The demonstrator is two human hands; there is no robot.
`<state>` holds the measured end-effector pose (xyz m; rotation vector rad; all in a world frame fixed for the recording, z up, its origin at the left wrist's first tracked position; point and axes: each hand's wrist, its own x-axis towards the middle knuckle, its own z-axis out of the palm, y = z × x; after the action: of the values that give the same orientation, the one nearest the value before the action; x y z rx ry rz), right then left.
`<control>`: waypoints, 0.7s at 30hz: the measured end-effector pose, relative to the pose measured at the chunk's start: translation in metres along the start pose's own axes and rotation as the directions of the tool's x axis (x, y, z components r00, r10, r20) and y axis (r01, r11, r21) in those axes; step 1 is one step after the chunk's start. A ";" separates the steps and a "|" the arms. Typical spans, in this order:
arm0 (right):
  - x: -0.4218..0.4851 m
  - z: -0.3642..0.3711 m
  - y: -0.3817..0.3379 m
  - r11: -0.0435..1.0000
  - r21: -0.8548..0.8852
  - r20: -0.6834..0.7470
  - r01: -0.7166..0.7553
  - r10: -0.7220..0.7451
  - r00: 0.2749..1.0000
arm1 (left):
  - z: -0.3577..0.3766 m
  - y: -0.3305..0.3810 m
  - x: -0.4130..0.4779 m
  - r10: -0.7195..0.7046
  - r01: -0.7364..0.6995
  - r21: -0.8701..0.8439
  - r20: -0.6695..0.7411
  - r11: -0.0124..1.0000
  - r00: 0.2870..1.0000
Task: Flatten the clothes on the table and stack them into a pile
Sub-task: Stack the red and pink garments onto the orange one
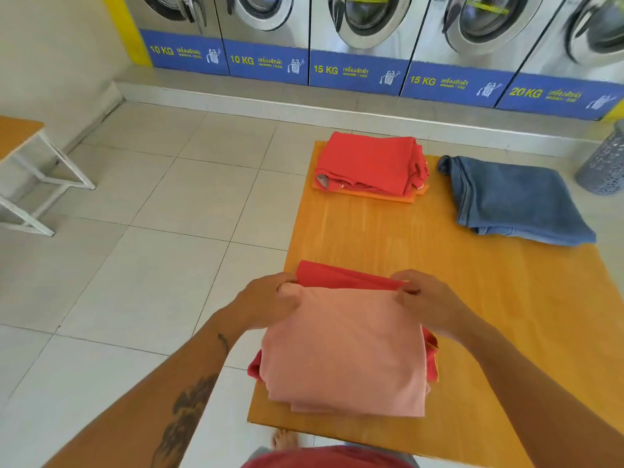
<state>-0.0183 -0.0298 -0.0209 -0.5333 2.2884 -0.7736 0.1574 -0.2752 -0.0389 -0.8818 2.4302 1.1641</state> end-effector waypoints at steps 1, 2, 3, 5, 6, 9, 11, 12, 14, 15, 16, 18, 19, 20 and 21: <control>-0.005 0.007 -0.001 1.000 -0.026 -0.033 0.006 -0.006 0.999 | 0.001 0.001 -0.003 0.005 -0.005 0.001 0.002 1.000 1.000; -0.010 0.012 -0.003 0.999 -0.050 -0.064 0.008 -0.012 0.998 | 0.002 0.002 -0.006 0.017 -0.017 0.000 -0.008 1.000 1.000; -0.013 0.016 -0.006 0.996 -0.093 -0.080 0.001 -0.008 0.997 | 0.001 0.003 -0.007 0.032 -0.032 0.001 -0.028 0.999 0.999; -0.016 0.022 -0.009 0.977 -0.207 -0.057 -0.045 0.034 0.998 | 0.000 0.004 -0.006 0.061 -0.062 -0.005 -0.060 0.998 0.996; -0.017 0.024 -0.009 0.971 -0.222 -0.035 -0.085 0.080 0.996 | 0.001 0.004 -0.007 0.077 -0.078 -0.022 -0.065 0.997 0.995; -0.018 0.023 -0.014 0.969 -0.178 -0.023 -0.170 0.169 0.985 | 0.003 0.004 -0.006 0.112 -0.122 -0.130 -0.083 0.984 0.990; -0.019 0.016 -0.019 0.975 -0.131 -0.032 -0.179 0.177 0.984 | 0.000 0.007 -0.006 0.122 -0.146 -0.288 -0.101 0.946 0.987; -0.021 0.011 -0.022 0.978 -0.107 -0.025 -0.178 0.176 0.984 | -0.001 0.010 -0.006 0.124 -0.153 -0.380 -0.100 0.912 0.987; -0.028 -0.005 -0.025 0.983 -0.036 0.008 -0.178 0.179 0.984 | -0.005 0.017 -0.007 0.137 -0.161 -0.541 -0.085 0.826 0.987; -0.030 -0.014 -0.025 0.984 0.016 0.012 -0.180 0.179 0.984 | -0.006 0.021 -0.007 0.150 -0.173 -0.597 -0.089 0.784 0.985; -0.032 -0.022 -0.024 0.981 0.075 0.000 -0.180 0.180 0.984 | -0.007 0.024 -0.007 0.157 -0.187 -0.642 -0.105 0.743 0.982; -0.034 -0.032 -0.020 0.966 0.196 -0.066 -0.167 0.183 0.981 | -0.004 0.029 -0.002 0.137 -0.215 -0.697 -0.167 0.684 0.976; -0.034 -0.032 -0.017 0.957 0.244 -0.111 -0.159 0.190 0.976 | 0.000 0.031 0.001 0.116 -0.226 -0.686 -0.203 0.692 0.972; -0.035 -0.028 -0.014 0.949 0.279 -0.148 -0.148 0.195 0.970 | 0.004 0.031 0.003 0.111 -0.232 -0.644 -0.223 0.729 0.969; -0.036 -0.022 -0.009 0.940 0.313 -0.172 -0.136 0.197 0.965 | 0.010 0.030 0.003 0.128 -0.229 -0.586 -0.209 0.777 0.970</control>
<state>-0.0064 -0.0088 0.0146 -0.1231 2.3005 -1.1058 0.1362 -0.2544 -0.0289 -0.9450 2.3107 2.0998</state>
